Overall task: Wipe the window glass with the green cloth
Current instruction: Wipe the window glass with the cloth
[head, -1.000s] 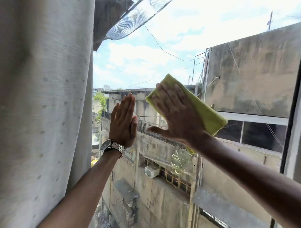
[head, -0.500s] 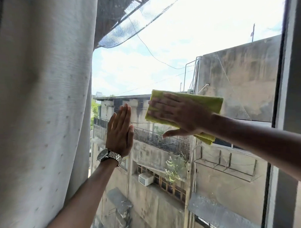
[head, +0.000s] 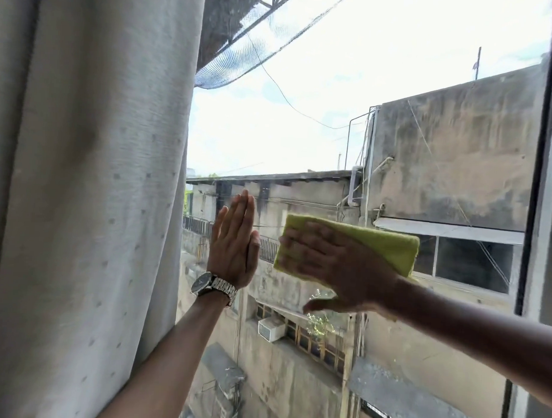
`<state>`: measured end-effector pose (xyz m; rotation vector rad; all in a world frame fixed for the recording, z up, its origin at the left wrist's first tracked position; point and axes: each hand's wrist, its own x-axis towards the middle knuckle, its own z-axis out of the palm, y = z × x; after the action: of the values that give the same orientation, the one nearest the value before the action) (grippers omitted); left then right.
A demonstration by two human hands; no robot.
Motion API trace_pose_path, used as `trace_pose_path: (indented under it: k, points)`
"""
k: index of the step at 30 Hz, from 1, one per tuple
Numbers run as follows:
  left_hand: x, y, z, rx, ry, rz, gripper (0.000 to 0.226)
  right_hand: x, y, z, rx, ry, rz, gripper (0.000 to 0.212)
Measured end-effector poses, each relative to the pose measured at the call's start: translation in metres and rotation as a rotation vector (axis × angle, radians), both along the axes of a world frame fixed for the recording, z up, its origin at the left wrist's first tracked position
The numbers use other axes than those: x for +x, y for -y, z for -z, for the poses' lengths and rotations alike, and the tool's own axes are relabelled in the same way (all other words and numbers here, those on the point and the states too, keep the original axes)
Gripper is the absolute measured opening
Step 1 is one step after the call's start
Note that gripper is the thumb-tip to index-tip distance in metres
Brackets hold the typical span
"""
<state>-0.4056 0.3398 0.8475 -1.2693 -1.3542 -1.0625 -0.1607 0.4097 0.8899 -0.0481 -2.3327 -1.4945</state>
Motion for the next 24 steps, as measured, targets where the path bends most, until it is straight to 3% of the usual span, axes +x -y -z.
trace_pose_path:
  k: [3, 5, 8, 10, 13, 17, 21, 24]
  points:
    - [0.003, 0.002, -0.001, -0.001, -0.008, 0.0, 0.061, 0.025, -0.007, 0.079, 0.075, 0.229, -0.006, 0.091]
    - [0.003, 0.003, 0.001, 0.012, -0.011, 0.006, 0.06, 0.033, -0.009, 0.098, 0.145, 0.293, 0.009, 0.091]
    - [0.003, 0.001, 0.002, 0.035, -0.018, 0.004, 0.06, 0.031, -0.015, 0.072, 0.257, 0.398, -0.019, 0.087]
    - [0.002, 0.0, 0.001, 0.046, -0.029, 0.012, 0.059, 0.026, -0.016, 0.039, 0.28, 0.364, -0.038, 0.087]
    - [0.004, 0.001, 0.0, 0.05, -0.031, 0.009, 0.06, 0.016, -0.013, -0.036, 0.206, 0.108, -0.047, 0.085]
    - [0.008, 0.003, 0.002, 0.045, -0.029, 0.018, 0.06, 0.017, -0.006, -0.123, 0.002, -0.437, 0.003, 0.083]
    - [0.007, 0.003, 0.002, 0.049, -0.049, 0.003, 0.06, -0.001, -0.002, -0.089, -0.193, -0.841, -0.013, 0.092]
    - [0.01, 0.002, 0.002, 0.048, -0.039, 0.005, 0.06, -0.005, -0.001, -0.017, -0.236, -0.836, 0.002, 0.096]
